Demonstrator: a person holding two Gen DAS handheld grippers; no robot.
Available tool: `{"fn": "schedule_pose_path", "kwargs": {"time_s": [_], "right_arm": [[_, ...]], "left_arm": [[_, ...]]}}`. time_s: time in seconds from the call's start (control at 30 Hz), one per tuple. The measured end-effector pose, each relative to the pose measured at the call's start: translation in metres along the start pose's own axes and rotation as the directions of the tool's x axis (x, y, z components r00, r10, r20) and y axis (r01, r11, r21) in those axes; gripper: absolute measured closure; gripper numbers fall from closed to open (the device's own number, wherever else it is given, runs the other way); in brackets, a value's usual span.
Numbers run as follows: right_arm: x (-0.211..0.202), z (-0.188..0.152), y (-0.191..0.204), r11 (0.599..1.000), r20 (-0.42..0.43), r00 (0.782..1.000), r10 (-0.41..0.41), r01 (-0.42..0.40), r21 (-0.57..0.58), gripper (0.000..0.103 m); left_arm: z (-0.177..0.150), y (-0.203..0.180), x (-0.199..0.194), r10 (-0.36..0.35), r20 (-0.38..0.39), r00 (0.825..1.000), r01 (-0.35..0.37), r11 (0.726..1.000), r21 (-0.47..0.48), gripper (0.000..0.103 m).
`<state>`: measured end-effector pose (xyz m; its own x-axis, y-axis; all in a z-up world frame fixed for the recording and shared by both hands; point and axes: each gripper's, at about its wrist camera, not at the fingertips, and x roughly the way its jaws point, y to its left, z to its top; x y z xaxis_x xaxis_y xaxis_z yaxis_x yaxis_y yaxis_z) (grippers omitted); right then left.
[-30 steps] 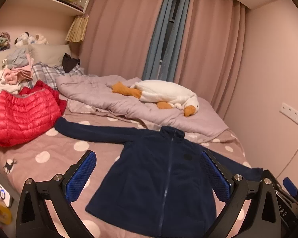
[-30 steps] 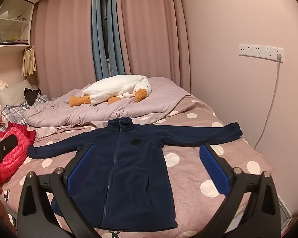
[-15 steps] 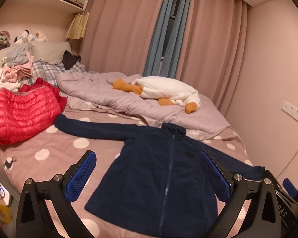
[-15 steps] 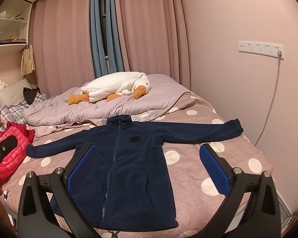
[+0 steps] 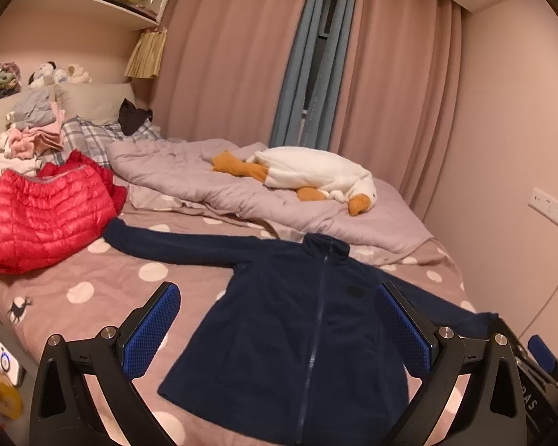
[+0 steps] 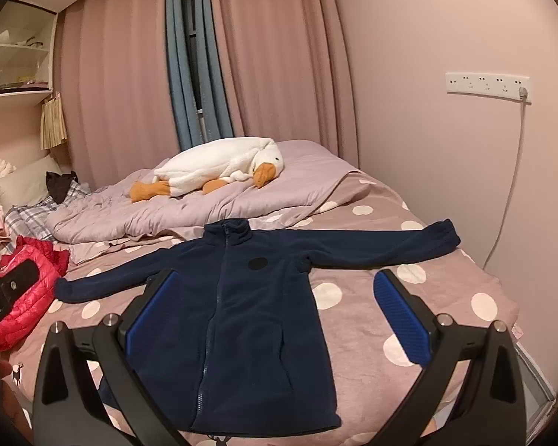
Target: Fold large clothes
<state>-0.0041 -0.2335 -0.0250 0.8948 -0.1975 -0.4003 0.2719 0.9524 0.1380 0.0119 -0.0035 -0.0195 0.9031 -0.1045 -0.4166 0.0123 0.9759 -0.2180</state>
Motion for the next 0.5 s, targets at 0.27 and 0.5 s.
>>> {"fn": "schedule_pose_path", "kwargs": {"time_s": [0.27, 0.5], "right_arm": [[-0.0017, -0.0006, 0.0062, 0.999, 0.007, 1.000, 0.028, -0.028, -0.021, 0.000], [-0.0010, 0.0008, 0.0069, 0.999, 0.008, 1.000, 0.027, -0.027, -0.026, 0.000]], "left_arm": [[0.0006, -0.0005, 0.0007, 0.017, 0.002, 1.000, -0.017, 1.000, -0.009, 0.000], [-0.0002, -0.0006, 0.0047, 0.026, -0.003, 1.000, -0.026, 1.000, -0.010, 0.000]]}}
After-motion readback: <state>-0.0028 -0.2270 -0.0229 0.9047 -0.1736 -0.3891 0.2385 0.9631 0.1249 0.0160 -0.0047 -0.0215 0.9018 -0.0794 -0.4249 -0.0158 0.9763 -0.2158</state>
